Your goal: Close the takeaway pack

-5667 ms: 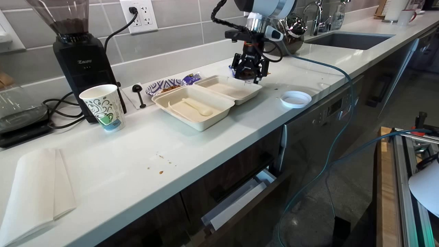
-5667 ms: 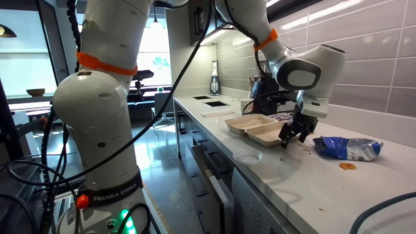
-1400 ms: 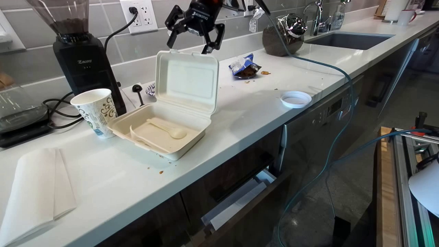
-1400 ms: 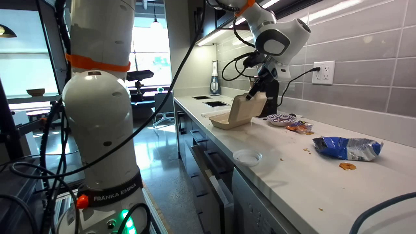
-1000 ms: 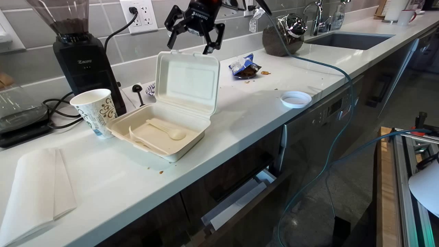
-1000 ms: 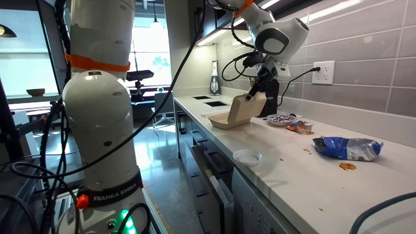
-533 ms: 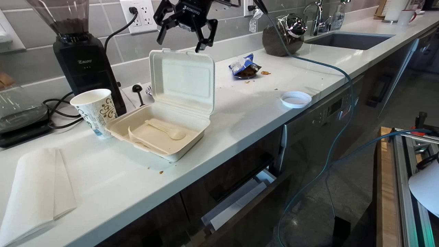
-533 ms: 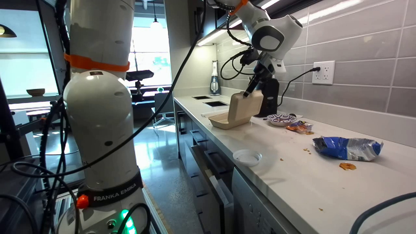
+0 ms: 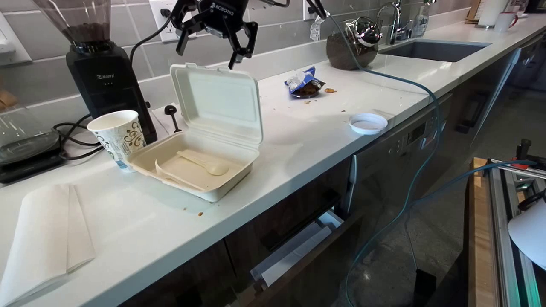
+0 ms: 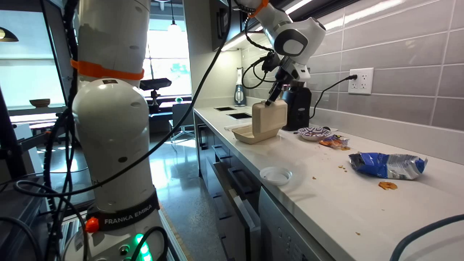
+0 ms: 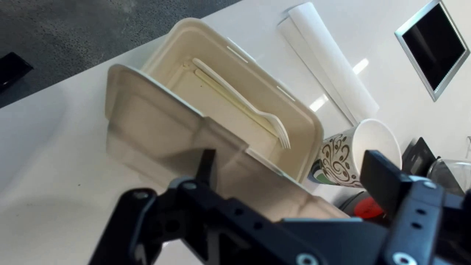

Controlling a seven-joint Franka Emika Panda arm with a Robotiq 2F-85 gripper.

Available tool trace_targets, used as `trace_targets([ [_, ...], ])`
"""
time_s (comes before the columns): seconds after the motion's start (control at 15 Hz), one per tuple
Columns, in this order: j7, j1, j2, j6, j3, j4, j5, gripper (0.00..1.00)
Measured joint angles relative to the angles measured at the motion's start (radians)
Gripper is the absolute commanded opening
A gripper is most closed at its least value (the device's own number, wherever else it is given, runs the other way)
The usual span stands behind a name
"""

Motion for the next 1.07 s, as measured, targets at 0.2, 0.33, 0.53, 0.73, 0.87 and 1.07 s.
trace_targets([
  [0.2, -0.008, 0.009, 0.003, 0.000, 0.010, 0.001, -0.011, 1.00],
  [0.33, -0.012, 0.016, 0.006, 0.000, 0.012, 0.001, -0.016, 1.00],
  [0.53, -0.017, 0.022, 0.011, 0.000, 0.019, 0.003, -0.024, 1.00],
  [0.73, -0.020, 0.029, 0.020, 0.000, 0.027, 0.007, -0.036, 1.00],
  [0.87, -0.020, 0.034, 0.028, -0.003, 0.032, 0.013, -0.044, 1.00],
  [1.07, -0.020, 0.043, 0.041, -0.019, 0.039, 0.022, -0.053, 1.00],
])
